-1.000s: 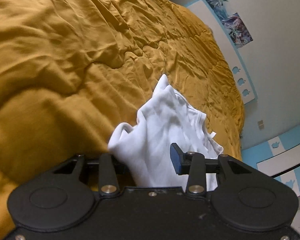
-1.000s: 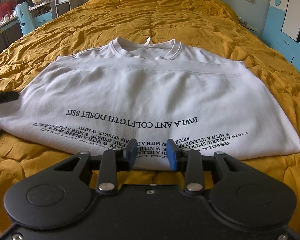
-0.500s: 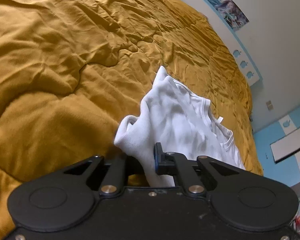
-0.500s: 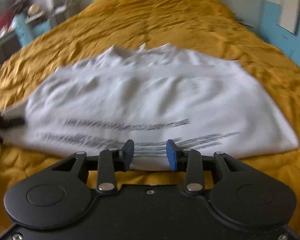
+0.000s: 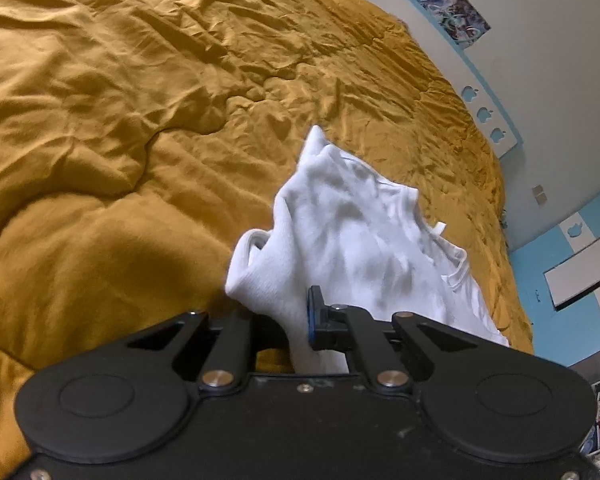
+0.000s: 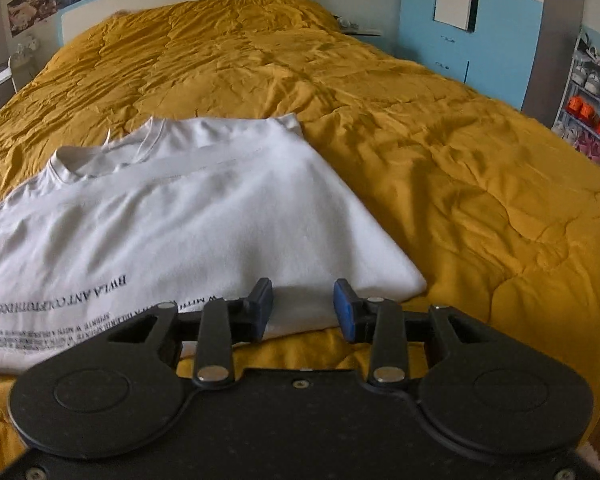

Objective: Fold small clothes

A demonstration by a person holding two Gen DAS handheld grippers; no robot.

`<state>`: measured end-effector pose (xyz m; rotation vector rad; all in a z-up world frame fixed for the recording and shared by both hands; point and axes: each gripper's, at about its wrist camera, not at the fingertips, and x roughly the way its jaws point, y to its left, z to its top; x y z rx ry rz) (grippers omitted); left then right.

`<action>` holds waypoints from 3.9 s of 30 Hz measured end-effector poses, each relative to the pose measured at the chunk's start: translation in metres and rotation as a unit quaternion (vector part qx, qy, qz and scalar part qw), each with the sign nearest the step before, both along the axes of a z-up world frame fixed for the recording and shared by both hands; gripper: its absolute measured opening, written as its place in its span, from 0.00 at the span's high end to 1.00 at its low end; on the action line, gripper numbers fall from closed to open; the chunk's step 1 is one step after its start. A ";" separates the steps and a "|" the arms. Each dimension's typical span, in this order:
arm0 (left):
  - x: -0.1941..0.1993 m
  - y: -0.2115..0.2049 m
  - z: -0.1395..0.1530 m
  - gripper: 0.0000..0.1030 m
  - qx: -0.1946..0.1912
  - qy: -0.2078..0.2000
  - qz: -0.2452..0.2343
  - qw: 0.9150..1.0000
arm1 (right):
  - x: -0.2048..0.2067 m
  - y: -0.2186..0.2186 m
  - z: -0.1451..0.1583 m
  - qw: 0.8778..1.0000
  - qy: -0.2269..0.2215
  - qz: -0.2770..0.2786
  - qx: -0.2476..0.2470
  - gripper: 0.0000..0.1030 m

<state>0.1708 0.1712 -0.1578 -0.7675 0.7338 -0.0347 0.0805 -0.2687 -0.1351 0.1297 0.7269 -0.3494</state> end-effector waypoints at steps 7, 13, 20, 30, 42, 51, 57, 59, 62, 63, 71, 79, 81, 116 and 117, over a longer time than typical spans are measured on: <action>0.005 -0.034 0.039 0.98 0.022 -0.070 -0.047 0.996 | -0.003 -0.007 0.001 1.000 -0.008 0.004 0.022 0.67; 0.026 -0.114 0.086 0.98 0.001 -0.143 -0.138 0.980 | -0.020 -0.023 0.013 0.998 -0.030 -0.017 0.053 0.66; 0.050 -0.256 0.068 0.98 -0.066 -0.129 -0.260 0.955 | -0.047 -0.057 0.023 0.995 -0.049 -0.061 0.064 0.65; 0.024 -0.264 0.053 0.65 -0.045 -0.095 -0.353 0.930 | -0.062 -0.088 0.034 0.983 -0.100 -0.046 0.146 0.61; 0.027 -0.159 0.012 0.64 0.007 -0.007 -0.190 0.982 | 0.029 -0.083 -0.004 0.954 -0.070 0.035 0.290 0.71; 0.032 -0.190 -0.001 0.62 0.033 0.011 -0.245 0.969 | -0.008 -0.074 0.049 0.975 -0.157 0.034 0.152 0.97; 0.048 -0.203 -0.015 0.60 0.049 0.032 -0.262 0.963 | 0.005 -0.112 -0.016 0.972 -0.056 0.013 0.226 0.92; 0.055 -0.201 -0.014 0.59 0.045 0.032 -0.265 0.963 | 0.002 -0.118 -0.007 0.973 -0.053 0.019 0.225 0.85; 0.074 -0.197 -0.011 0.59 0.047 0.025 -0.261 0.964 | 0.006 -0.126 0.016 0.974 -0.077 0.007 0.214 0.66; 0.084 -0.198 -0.011 0.59 0.050 0.024 -0.255 0.965 | 0.010 -0.128 0.023 0.975 -0.088 0.016 0.206 0.60; 0.158 -0.211 -0.011 0.59 0.043 0.019 -0.215 0.975 | 0.156 -0.132 0.032 0.977 -0.068 0.110 0.169 0.61; 0.227 -0.209 -0.038 0.58 -0.041 0.042 -0.168 0.984 | 0.220 -0.125 0.004 0.975 -0.030 0.105 0.192 0.61; 0.237 -0.207 -0.043 0.59 -0.065 0.043 -0.156 0.985 | 0.224 -0.128 -0.001 0.973 -0.027 0.106 0.204 0.61; 0.030 -0.173 -0.021 0.71 -0.121 0.085 -0.240 0.959 | -0.014 -0.144 0.010 0.955 -0.049 0.041 0.290 0.60; 0.031 -0.173 -0.021 0.71 -0.128 0.087 -0.239 0.959 | -0.011 -0.140 0.010 0.957 -0.047 0.043 0.284 0.67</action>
